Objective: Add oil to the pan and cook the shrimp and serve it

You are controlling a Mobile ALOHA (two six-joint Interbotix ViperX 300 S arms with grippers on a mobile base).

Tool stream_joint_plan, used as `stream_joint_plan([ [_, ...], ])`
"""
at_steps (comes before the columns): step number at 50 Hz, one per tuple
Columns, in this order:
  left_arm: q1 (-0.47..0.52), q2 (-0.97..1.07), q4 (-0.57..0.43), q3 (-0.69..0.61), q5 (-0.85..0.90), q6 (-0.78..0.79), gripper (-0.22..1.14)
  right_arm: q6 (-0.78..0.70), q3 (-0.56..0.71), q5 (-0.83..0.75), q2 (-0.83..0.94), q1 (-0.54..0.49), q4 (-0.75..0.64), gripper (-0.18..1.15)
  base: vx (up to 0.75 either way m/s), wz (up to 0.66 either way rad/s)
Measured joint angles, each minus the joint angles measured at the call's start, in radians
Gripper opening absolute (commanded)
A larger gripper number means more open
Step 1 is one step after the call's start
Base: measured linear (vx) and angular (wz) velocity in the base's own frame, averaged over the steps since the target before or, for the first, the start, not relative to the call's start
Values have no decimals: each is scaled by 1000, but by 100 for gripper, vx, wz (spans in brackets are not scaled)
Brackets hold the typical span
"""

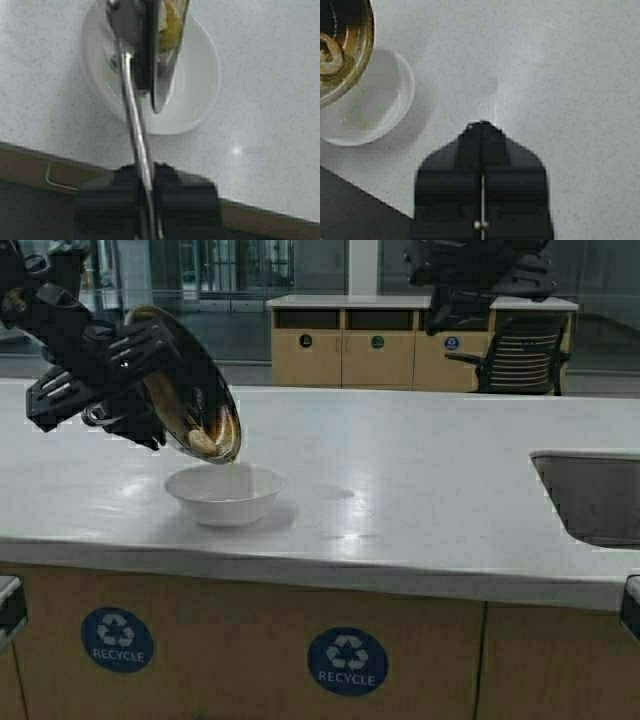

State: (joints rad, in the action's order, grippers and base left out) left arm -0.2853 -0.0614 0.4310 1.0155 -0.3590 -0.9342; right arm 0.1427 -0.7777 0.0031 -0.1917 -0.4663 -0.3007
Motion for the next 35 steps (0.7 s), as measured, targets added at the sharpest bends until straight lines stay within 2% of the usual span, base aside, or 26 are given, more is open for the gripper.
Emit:
stream_joint_plan([
  [35,3,5,-3,-94,178,272,3,0,0,-5,-2,0,-2,6,0,0],
])
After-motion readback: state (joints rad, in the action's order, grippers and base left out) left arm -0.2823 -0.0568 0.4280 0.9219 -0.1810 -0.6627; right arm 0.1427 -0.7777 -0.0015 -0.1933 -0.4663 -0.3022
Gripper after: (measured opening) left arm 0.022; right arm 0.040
